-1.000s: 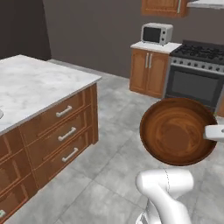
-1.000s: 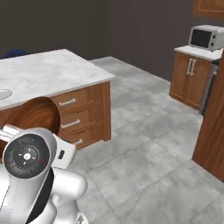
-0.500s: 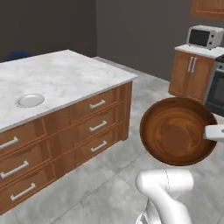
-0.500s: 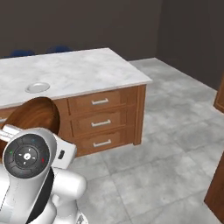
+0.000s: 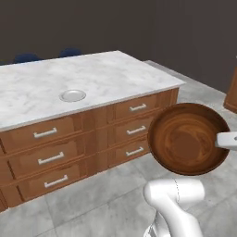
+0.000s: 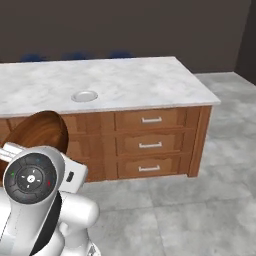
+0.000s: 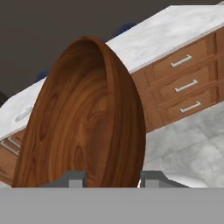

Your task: Move the bowls from the cabinet to the plates on the dining table.

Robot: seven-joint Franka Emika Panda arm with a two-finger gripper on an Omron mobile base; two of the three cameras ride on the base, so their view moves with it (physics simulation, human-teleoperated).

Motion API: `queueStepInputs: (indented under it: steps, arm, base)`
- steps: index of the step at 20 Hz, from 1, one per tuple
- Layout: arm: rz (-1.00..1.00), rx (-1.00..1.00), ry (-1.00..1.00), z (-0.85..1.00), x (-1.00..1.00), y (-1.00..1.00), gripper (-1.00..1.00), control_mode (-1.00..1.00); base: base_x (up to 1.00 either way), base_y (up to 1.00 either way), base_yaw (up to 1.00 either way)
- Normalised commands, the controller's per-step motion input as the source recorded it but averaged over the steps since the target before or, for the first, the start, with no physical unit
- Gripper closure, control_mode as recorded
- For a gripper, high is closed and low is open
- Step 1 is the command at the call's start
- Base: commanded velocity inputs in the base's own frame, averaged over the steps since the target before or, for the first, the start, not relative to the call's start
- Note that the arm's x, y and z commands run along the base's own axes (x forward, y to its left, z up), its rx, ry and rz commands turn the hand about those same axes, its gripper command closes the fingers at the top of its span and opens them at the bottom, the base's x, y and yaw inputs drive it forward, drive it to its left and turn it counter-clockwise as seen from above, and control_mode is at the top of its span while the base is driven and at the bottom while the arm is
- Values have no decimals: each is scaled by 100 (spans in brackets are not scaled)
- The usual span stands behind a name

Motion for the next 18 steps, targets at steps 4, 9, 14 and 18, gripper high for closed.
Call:
queueStepInputs:
  steps: [4,9,14,18]
  arm:
    - [0,0,0,0,0,0,100,100]
    - [0,0,0,0,0,0,100,100]
    - [0,0,0,0,0,0,100,100]
    - [0,0,0,0,0,0,100,100]
  base:
    - [0,0,43]
    - [0,0,41]
    - [0,0,31]
    - [0,0,6]
